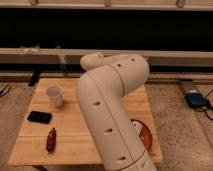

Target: Wipe the white sponge on the table

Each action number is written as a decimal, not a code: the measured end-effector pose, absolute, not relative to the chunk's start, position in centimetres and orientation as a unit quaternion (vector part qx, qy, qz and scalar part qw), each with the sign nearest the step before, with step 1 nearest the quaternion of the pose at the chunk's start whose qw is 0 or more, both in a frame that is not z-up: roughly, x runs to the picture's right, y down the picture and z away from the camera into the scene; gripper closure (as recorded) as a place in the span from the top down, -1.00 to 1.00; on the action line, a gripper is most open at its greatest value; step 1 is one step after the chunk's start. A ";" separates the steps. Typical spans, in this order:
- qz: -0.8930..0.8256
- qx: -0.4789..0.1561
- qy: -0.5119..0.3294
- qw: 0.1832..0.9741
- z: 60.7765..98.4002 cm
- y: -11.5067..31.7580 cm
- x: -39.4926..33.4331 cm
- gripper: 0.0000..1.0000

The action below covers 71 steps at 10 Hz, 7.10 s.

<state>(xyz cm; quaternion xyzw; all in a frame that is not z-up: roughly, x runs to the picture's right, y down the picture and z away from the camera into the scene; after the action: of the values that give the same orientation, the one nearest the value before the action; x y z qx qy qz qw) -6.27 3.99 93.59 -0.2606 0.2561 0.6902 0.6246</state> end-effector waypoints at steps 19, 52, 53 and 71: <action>0.671 -0.276 0.268 0.634 94.9 6.4 -7.3 -0.90; 0.666 -0.261 0.333 0.615 96.2 6.4 -3.4 -0.90; 0.665 -0.260 0.332 0.616 96.1 6.3 -3.6 -0.90; 0.536 -0.366 0.281 0.707 89.6 11.1 -16.2 -0.90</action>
<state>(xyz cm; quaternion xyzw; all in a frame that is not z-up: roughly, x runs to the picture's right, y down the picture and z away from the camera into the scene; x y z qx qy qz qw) -16.25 11.14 89.57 -0.3657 0.2806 0.5359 0.7073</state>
